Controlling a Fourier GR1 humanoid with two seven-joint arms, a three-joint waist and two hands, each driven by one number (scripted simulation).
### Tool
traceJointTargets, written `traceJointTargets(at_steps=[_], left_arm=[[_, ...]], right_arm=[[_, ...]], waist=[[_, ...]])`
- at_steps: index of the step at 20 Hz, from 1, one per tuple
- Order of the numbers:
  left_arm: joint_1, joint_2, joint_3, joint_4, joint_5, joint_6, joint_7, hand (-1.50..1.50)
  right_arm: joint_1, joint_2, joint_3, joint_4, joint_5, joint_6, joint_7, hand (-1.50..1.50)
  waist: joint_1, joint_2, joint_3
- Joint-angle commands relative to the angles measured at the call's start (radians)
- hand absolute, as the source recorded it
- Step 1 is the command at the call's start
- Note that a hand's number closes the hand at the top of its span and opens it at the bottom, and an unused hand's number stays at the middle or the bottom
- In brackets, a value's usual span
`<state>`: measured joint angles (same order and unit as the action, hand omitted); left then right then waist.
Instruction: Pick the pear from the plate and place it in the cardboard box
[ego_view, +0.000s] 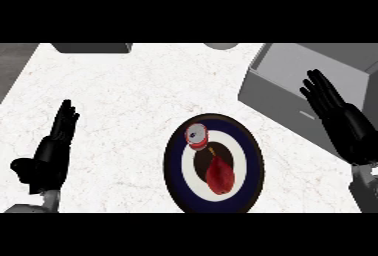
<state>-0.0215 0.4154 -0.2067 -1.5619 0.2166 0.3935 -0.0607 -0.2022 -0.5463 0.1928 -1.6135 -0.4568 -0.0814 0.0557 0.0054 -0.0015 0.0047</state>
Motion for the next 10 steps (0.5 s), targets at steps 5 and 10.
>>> traceJointTargets(at_steps=[5,10], left_arm=[[-0.101,0.05,-0.112,-0.016,-0.053,-0.143,0.021,0.0],[-0.097,0.028,-0.158,-0.019,-0.05,-0.163,0.045,0.0]], right_arm=[[0.07,0.054,0.248,0.021,0.357,-0.326,0.248,-1.5],[0.067,-0.19,0.316,0.084,0.662,-0.293,0.216,-1.5]], waist=[[-0.041,0.0,-0.014],[-0.073,-0.002,-0.034]])
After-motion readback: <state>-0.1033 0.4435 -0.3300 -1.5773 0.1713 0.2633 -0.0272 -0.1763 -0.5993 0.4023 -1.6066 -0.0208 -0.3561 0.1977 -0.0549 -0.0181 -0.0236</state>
